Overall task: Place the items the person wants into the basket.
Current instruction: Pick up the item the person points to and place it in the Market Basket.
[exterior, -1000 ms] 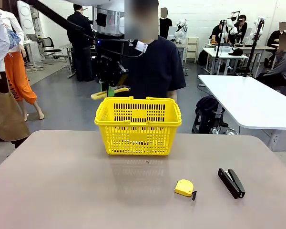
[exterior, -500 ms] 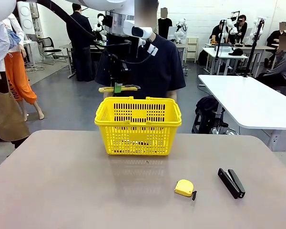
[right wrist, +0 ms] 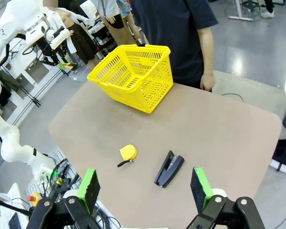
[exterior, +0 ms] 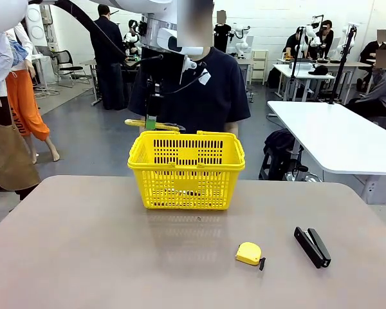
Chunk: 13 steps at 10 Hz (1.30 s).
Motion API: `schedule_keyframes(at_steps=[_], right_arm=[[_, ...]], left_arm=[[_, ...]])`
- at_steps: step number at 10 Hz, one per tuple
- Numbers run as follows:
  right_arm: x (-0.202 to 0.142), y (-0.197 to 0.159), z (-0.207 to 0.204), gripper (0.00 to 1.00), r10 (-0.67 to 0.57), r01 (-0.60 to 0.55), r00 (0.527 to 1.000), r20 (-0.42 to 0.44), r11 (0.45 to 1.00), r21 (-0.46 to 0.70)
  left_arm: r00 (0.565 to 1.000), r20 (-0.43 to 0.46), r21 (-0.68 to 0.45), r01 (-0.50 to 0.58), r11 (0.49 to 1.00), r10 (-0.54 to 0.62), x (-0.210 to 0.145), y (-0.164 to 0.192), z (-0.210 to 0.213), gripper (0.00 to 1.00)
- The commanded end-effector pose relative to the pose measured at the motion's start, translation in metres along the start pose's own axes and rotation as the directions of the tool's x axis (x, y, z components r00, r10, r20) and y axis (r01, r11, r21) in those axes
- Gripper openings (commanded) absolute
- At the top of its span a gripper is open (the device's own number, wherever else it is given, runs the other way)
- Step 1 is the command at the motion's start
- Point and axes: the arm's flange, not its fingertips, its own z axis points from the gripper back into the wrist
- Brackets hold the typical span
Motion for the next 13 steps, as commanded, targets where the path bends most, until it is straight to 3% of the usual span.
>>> schedule_keyframes(at_steps=[1, 2, 9, 13], right_arm=[[0.001, -0.002, -0.001, 1.00, 0.015, -0.016, 1.000, 0.023, 1.000, 0.017], [0.001, -0.002, -0.001, 1.00, 0.015, -0.016, 1.000, 0.023, 1.000, 0.017], [0.001, -0.002, -0.001, 1.00, 0.015, -0.016, 1.000, 0.023, 1.000, 0.017], [0.001, -0.002, -0.001, 1.00, 0.015, -0.016, 1.000, 0.023, 1.000, 0.017]], left_arm=[[0.999, 0.054, -0.017, 0.003, 1.000, -0.002, 0.001, 0.009, 0.015, 0.26], [1.000, 0.000, 0.000, 0.000, 1.000, 0.000, 0.000, 0.000, 0.000, 0.26], [1.000, 0.004, -0.006, 0.006, 1.000, -0.006, 0.000, 0.001, -0.001, 0.26], [0.993, 0.002, -0.048, 0.117, 0.992, -0.117, 0.024, 0.066, -0.020, 0.26]])
